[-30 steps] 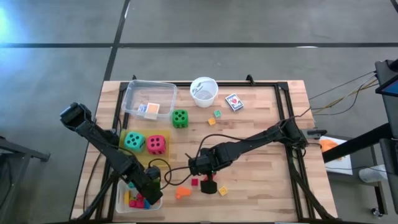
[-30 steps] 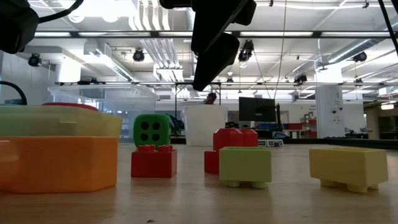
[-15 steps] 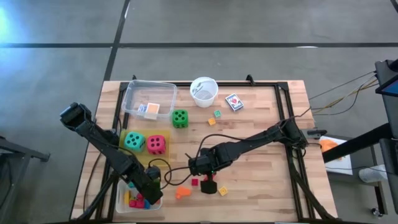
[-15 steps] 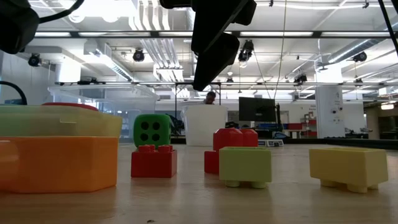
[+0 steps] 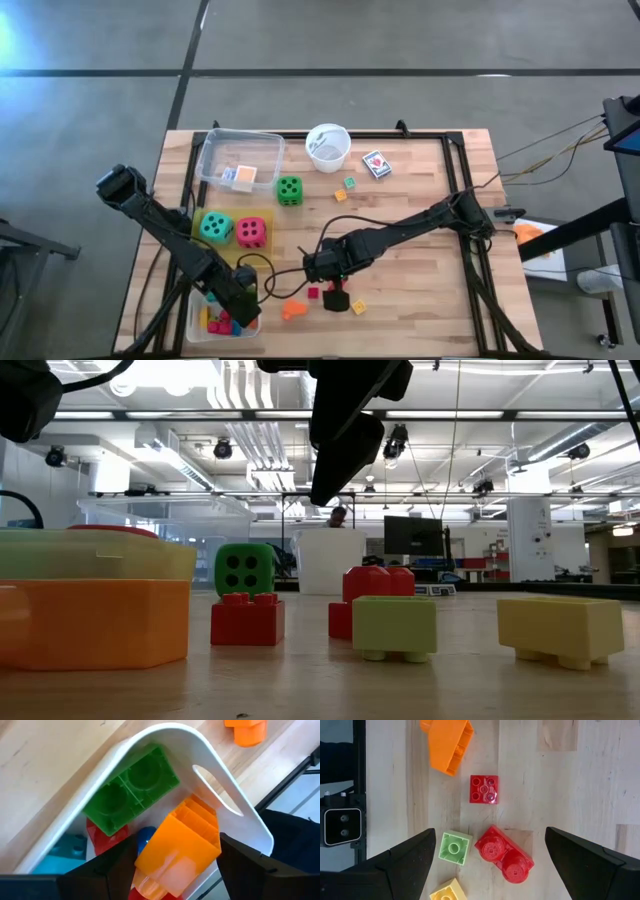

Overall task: Pick & Place Toys
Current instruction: Put the top orange game piece into the white bin, then put the right red game piece into the white bin

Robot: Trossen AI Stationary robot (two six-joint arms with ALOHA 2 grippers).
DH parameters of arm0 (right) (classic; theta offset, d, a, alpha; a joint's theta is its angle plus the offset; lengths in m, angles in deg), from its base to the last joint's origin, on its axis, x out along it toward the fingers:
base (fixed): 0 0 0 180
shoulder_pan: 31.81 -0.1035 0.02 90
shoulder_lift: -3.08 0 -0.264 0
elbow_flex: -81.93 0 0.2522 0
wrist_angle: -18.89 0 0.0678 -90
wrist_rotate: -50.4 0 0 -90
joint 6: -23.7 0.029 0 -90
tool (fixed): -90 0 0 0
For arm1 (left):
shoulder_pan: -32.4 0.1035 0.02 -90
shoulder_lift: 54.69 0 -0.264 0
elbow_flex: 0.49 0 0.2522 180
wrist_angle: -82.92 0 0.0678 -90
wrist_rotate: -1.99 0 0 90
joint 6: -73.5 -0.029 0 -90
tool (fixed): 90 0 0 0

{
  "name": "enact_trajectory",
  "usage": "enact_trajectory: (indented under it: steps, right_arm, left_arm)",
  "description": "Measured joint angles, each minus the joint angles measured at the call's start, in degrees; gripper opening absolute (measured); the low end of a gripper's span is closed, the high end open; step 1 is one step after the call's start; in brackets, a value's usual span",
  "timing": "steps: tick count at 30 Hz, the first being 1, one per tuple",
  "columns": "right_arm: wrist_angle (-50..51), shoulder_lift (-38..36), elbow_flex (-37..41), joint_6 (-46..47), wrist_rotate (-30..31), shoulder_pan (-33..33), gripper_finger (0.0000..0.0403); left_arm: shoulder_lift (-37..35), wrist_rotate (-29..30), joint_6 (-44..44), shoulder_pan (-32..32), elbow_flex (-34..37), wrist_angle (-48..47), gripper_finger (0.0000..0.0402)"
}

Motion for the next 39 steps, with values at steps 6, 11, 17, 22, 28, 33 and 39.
enact_trajectory:
  steps: [6,11,17,22,28,33,39]
  right_arm:
    - [0.0,0.0,0.0,-0.2,-0.1,0.0,0.0370]
    - [0.1,0.0,0.0,-0.2,-0.2,0.0,0.0370]
    - [0.3,0.0,0.0,-0.2,-0.2,-0.2,0.0370]
    - [0.5,0.0,0.0,-0.2,-0.2,-0.2,0.0370]
    - [1.3,0.0,0.0,-0.5,0.0,-0.2,0.0370]
    - [3.0,0.0,0.0,-4.7,0.3,-0.2,0.0370]
    - [3.5,0.0,1.4,-15.5,0.3,-0.2,0.0370]
  left_arm:
    - [-0.2,0.0,-3.3,0.0,0.0,-0.4,0.0251]
    - [-0.2,0.0,-3.9,0.0,0.0,-0.8,0.0251]
    - [-1.2,0.0,-3.9,0.0,0.0,-2.6,0.0251]
    - [-3.8,0.5,-3.3,0.0,0.0,-5.5,0.0251]
    - [-6.1,1.1,-3.0,0.0,-0.1,-6.3,0.0250]
    - [-6.7,5.0,-7.7,0.0,-2.9,-6.2,0.0247]
    - [-6.8,11.3,-13.7,0.0,-8.3,-6.2,0.0215]
